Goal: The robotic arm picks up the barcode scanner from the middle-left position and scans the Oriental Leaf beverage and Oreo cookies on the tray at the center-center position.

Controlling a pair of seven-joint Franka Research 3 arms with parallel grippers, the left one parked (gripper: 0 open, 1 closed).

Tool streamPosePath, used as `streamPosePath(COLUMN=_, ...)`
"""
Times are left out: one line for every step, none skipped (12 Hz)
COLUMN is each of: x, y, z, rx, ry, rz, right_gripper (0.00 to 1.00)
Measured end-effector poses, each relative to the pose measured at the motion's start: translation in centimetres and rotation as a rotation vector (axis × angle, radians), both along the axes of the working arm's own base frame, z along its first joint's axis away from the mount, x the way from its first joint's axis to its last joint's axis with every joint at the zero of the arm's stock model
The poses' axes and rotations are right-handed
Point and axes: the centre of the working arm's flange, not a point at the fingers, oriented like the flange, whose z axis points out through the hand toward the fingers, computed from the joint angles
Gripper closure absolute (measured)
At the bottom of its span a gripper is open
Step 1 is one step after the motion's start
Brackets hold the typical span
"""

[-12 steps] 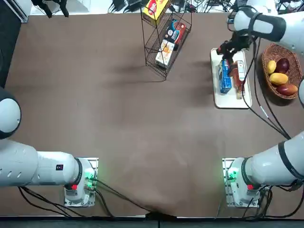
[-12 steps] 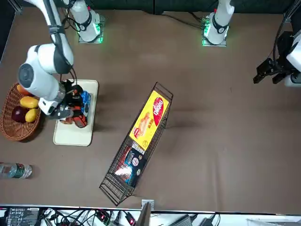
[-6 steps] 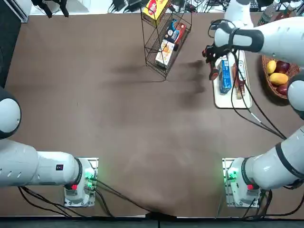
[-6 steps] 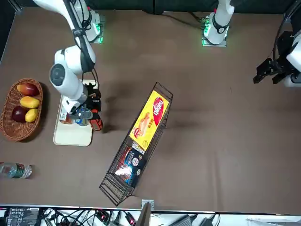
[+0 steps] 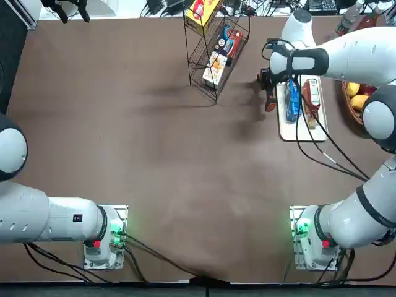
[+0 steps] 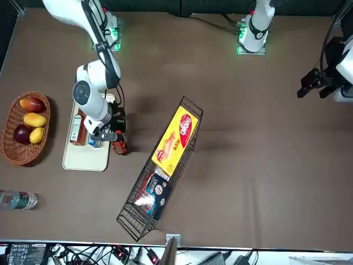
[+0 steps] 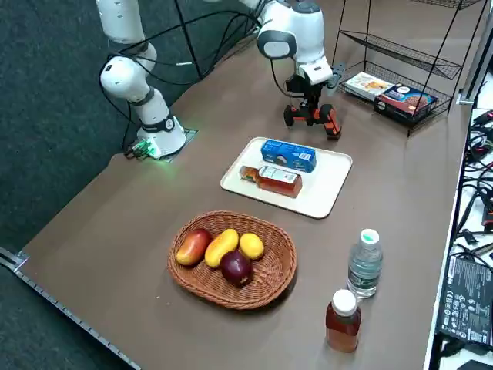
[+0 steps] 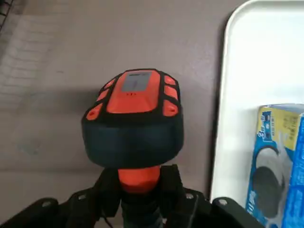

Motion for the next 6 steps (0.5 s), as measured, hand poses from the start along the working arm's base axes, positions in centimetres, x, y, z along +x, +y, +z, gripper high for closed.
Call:
streamPosePath(x=-0.2, y=-0.1, z=-0.7, rx=0.002, ry=-0.014, rz=-0.003, right_gripper=0.57)
streamPosePath(x=-0.5, y=-0.2, z=-1.4, rx=0.004, ry=-0.03, rz=-0.006, right_gripper=0.57)
streamPosePath(x=-0.8, y=-0.4, z=-2.1, rx=0.004, ry=-0.04, rz=-0.009, right_gripper=0.57)
streamPosePath(x=-1.2, y=-0.6, z=-2.7, rx=0.003, ry=-0.042, rz=-0.012, right_gripper=0.57)
streamPosePath(x=-1.4, y=-0.7, z=-3.0, rx=0.002, ry=-0.044, rz=-0.013, right_gripper=0.57)
streamPosePath(x=-1.5, y=-0.8, z=-3.3, rx=0.002, ry=-0.046, rz=-0.015, right_gripper=0.57)
